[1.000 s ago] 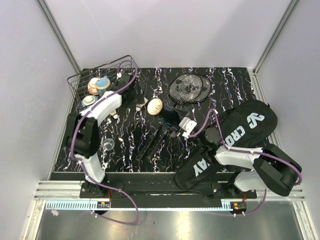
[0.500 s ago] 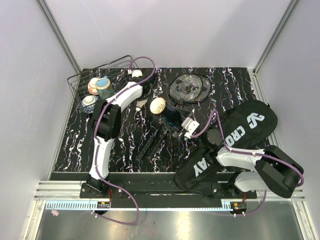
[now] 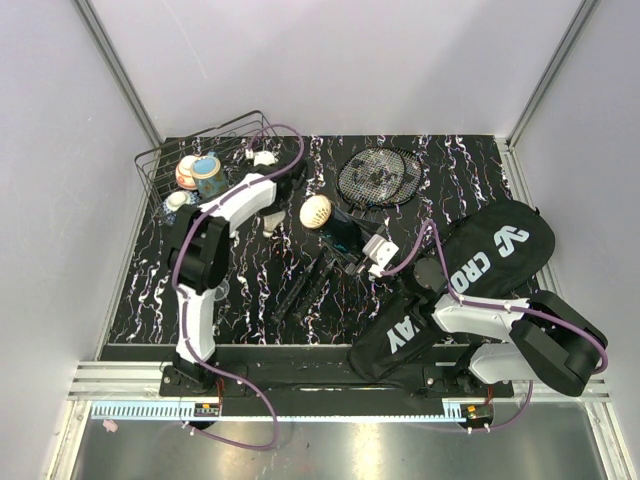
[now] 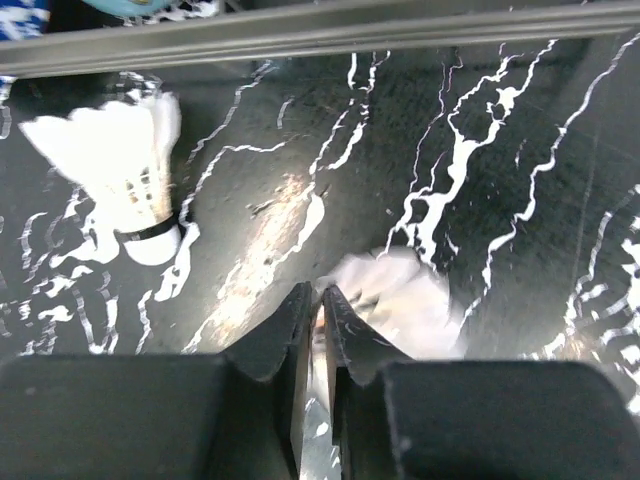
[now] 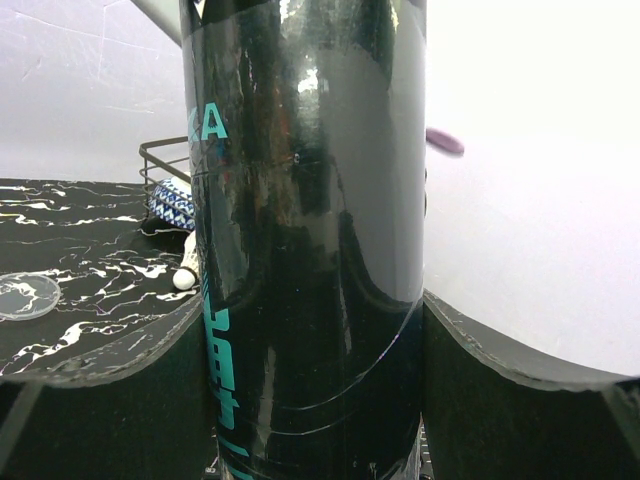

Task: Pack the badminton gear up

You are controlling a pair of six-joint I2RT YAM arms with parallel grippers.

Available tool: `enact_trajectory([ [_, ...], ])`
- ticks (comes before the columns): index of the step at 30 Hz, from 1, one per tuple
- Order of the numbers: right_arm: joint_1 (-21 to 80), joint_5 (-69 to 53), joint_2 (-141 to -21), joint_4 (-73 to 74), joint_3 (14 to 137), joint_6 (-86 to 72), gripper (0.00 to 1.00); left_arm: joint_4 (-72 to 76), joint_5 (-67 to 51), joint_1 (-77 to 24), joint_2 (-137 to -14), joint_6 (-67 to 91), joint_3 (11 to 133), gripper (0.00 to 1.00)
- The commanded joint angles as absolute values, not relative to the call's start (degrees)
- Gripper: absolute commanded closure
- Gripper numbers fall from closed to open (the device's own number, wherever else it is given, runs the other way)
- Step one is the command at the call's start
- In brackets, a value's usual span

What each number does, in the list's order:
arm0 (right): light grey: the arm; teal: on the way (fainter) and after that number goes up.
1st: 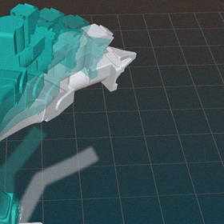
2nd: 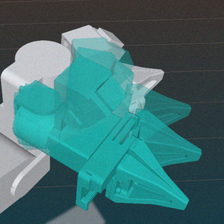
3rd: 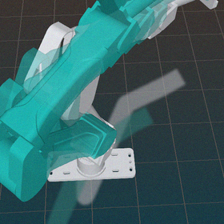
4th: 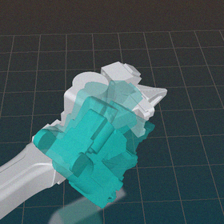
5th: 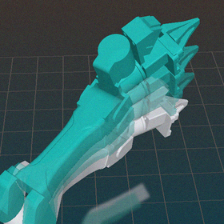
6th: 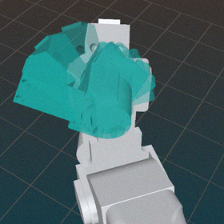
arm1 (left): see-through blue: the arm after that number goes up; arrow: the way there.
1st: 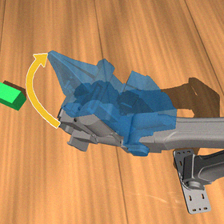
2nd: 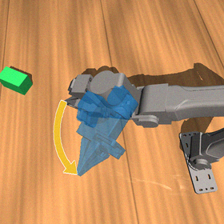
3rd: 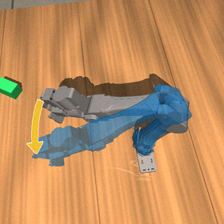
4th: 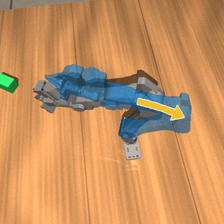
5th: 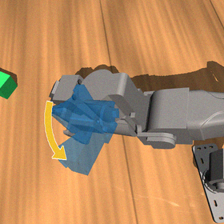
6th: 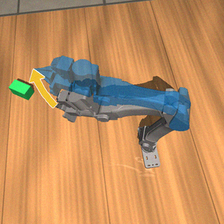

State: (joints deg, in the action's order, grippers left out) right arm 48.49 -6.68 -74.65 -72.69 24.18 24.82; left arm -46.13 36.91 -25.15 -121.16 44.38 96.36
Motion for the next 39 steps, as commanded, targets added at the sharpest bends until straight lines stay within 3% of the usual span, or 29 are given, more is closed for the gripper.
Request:
enact_trajectory([
  [1,48.7,-6.9,-74.0,-76.1,25.4,23.3,0.58,-42.8,39.1,-25.4,-107.7,42.3,92.5,0.88],
  [6,48.7,-7.7,-74.4,-74.4,25.8,23.8,0.57,-42.6,35.1,-25.1,-90.9,38.5,83.9,0.9],
  [12,48.7,-13.1,-75.5,-69.6,28.3,24.3,0.58,-36.9,5.5,-19.9,-63.2,31.5,74.4,0.89],
  [16,48.7,-15.5,-76.0,-67.4,29.4,23.9,0.58,-31.7,-4.2,-17.1,-49.2,31.7,71.0,0.86],
  [18,48.8,-16.2,-76.6,-67.4,29.7,23.4,0.58,-28.6,-9.9,-17.0,-46.9,33.1,70.0,0.87],
  [22,48.7,-17.8,-76.8,-67.0,30.2,22.9,0.58,-24.4,-21.1,-17.0,-46.9,37.2,70.0,1.0],
  [27,48.7,-17.9,-76.7,-67.1,30.1,22.6,0.58,-15.7,-30.1,-17.0,-48.8,44.9,67.0,1.0],
  [39,48.7,-16.8,-76.9,-71.2,28.9,21.6,0.58,-8.2,-33.8,-18.4,-50.7,49.9,59.9,1.0],
])
